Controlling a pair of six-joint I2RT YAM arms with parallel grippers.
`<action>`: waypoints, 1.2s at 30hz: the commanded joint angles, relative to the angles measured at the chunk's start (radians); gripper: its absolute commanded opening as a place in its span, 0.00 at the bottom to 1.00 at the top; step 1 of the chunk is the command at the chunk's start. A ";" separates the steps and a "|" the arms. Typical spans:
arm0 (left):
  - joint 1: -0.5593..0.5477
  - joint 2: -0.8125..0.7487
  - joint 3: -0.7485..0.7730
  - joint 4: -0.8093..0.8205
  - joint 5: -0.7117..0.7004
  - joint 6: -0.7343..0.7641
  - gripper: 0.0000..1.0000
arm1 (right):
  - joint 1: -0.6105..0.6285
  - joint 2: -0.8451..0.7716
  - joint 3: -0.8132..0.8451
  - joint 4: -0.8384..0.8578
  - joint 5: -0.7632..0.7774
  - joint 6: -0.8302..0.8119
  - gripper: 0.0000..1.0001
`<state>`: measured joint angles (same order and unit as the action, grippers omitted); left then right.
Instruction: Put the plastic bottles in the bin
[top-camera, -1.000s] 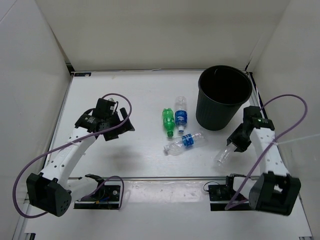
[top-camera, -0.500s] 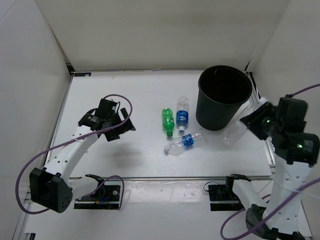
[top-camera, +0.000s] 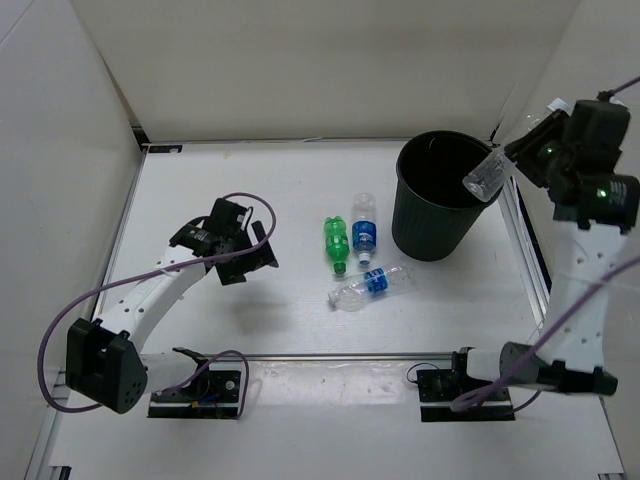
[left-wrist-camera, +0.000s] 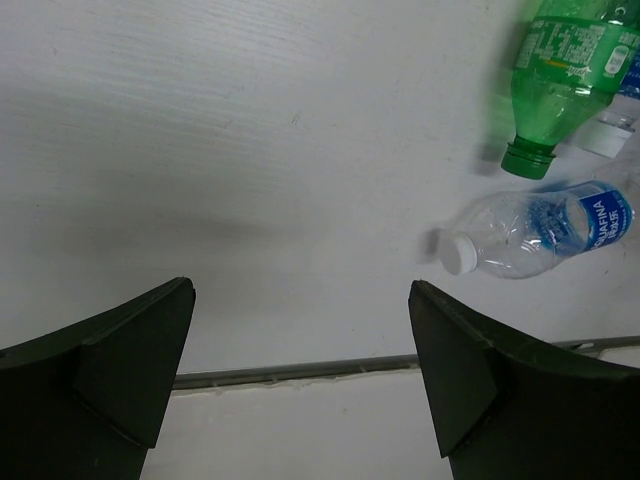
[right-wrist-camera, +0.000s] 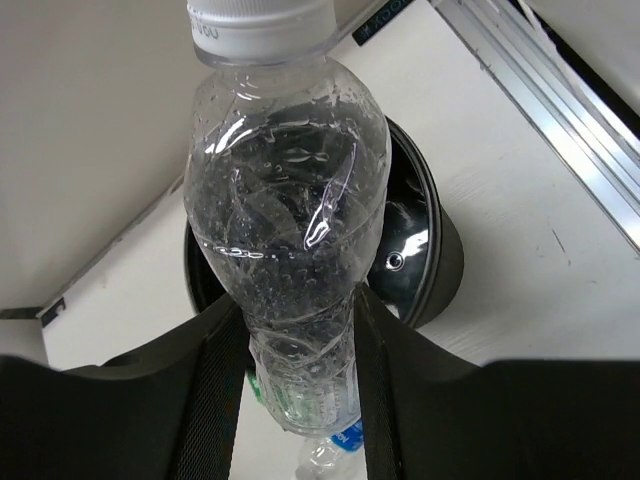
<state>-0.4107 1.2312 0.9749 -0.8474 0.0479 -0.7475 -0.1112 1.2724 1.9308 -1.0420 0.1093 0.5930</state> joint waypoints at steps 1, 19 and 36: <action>-0.010 -0.001 0.024 0.007 -0.005 0.025 1.00 | -0.004 0.059 0.017 0.163 0.018 -0.032 0.17; -0.305 0.094 0.211 0.188 -0.044 0.291 1.00 | 0.051 -0.255 -0.174 0.028 -0.155 -0.065 1.00; -0.648 0.488 0.449 0.214 -0.230 0.530 0.92 | 0.051 -0.475 -0.369 -0.176 -0.396 0.016 1.00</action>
<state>-1.0164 1.7390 1.3510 -0.6544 -0.1146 -0.2283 -0.0593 0.8467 1.6039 -1.1828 -0.2260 0.5884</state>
